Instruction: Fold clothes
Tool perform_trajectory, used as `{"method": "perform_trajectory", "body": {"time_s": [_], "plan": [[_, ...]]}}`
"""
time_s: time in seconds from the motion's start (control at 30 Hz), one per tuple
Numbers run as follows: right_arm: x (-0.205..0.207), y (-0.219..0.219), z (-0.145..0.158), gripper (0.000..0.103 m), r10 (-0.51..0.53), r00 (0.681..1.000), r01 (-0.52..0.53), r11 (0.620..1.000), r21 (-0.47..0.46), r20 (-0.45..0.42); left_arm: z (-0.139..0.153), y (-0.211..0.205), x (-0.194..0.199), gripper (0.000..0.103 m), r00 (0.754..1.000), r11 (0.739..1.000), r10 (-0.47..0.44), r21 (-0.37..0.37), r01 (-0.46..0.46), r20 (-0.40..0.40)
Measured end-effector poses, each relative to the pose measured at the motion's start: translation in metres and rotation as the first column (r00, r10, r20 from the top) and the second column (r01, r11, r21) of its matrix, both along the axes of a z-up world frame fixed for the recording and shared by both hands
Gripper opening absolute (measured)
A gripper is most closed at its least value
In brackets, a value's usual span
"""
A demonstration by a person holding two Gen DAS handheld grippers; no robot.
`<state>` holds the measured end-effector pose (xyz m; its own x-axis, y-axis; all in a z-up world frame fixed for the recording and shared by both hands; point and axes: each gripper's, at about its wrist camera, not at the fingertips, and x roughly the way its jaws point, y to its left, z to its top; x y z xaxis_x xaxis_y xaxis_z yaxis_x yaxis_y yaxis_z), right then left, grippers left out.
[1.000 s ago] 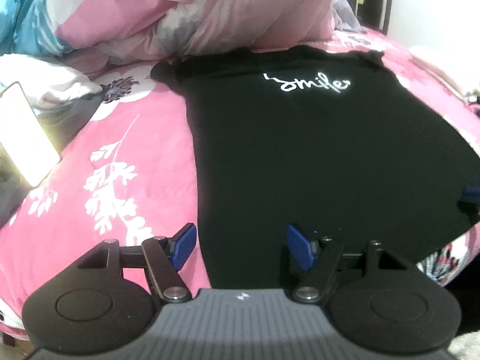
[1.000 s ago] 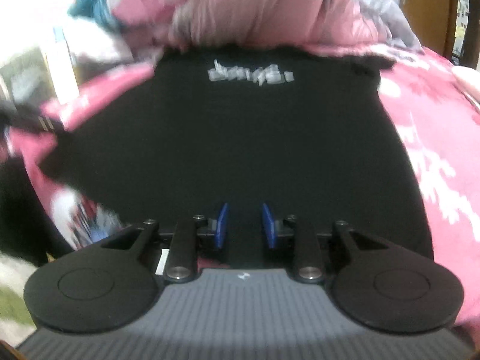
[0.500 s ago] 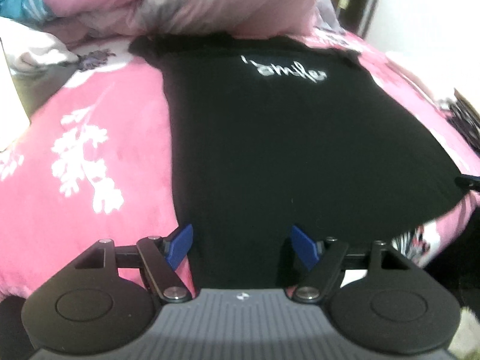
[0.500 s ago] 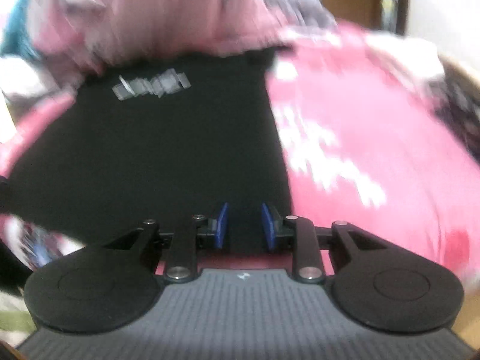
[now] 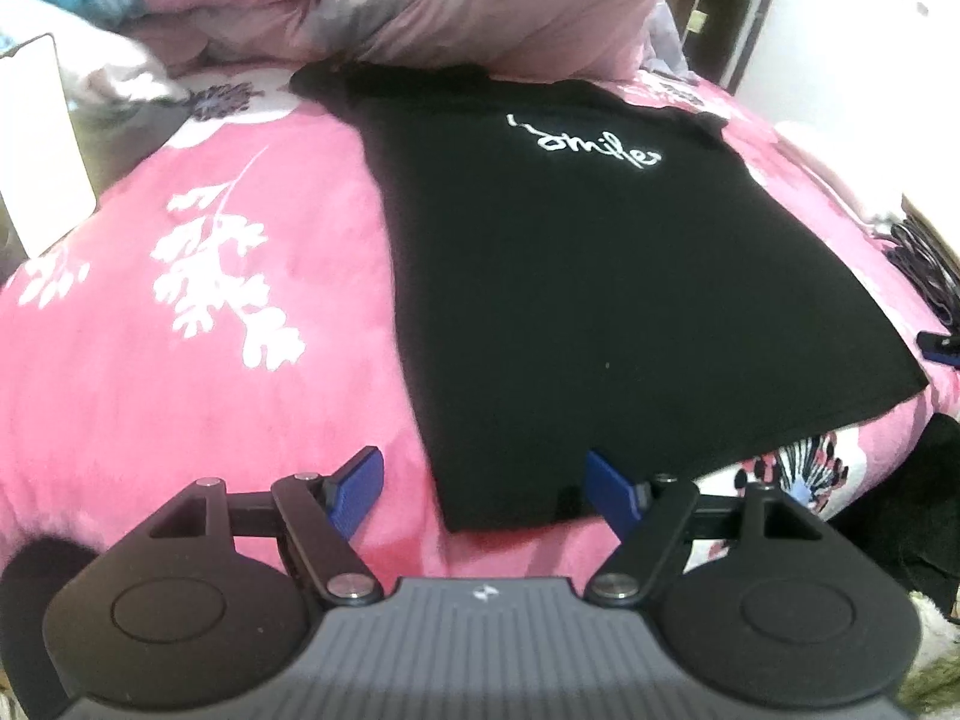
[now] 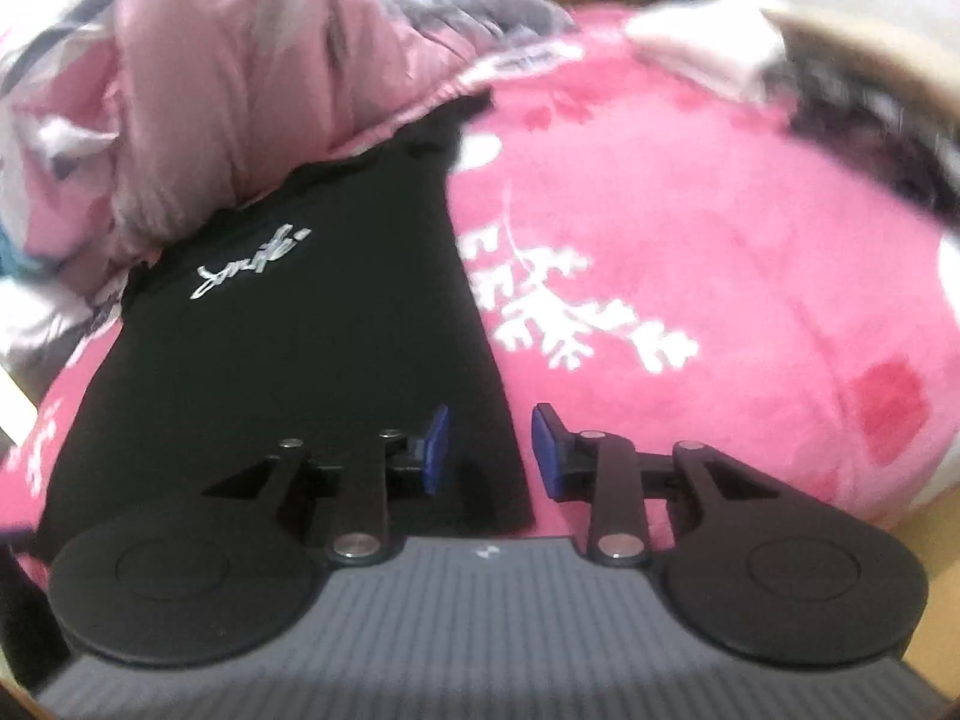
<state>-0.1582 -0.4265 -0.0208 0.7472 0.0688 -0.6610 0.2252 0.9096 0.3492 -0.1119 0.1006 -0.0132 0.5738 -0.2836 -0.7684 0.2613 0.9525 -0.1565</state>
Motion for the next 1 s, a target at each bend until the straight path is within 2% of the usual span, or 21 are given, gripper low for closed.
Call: {"method": "perform_trajectory", "body": {"time_s": [0.17,0.4,0.6,0.77,0.97,1.0], "plan": [[-0.004,-0.013,-0.014,0.031,-0.033,0.999,0.037,0.987,0.158,-0.026,-0.001,0.005,-0.008,0.075,1.000,1.000,0.021,-0.010,-0.021,0.019],[-0.004,-0.022,-0.020,0.032,-0.066,0.997,0.077,0.952,0.297,-0.047,-0.010,0.014,0.004,0.068,0.998,0.995,0.049,-0.095,-0.044,0.045],[-0.008,-0.014,-0.017,0.030,-0.032,0.998,0.046,0.955,0.292,-0.052,-0.007,0.020,0.007,0.040,0.996,0.989,0.077,-0.129,-0.070,0.049],[-0.005,-0.013,-0.019,0.030,-0.035,0.997,0.052,0.956,0.288,-0.062,-0.003,0.020,0.013,0.039,0.995,0.987,0.077,-0.149,-0.067,0.064],[-0.005,-0.011,-0.020,0.030,-0.043,0.997,0.058,0.959,0.277,-0.060,-0.009,0.015,0.029,0.038,0.997,0.985,0.080,-0.154,-0.078,0.002],[-0.005,-0.010,-0.020,0.030,-0.043,0.997,0.057,0.960,0.273,-0.059,-0.008,0.017,0.029,0.030,0.996,0.982,0.088,-0.164,-0.088,-0.007]]}}
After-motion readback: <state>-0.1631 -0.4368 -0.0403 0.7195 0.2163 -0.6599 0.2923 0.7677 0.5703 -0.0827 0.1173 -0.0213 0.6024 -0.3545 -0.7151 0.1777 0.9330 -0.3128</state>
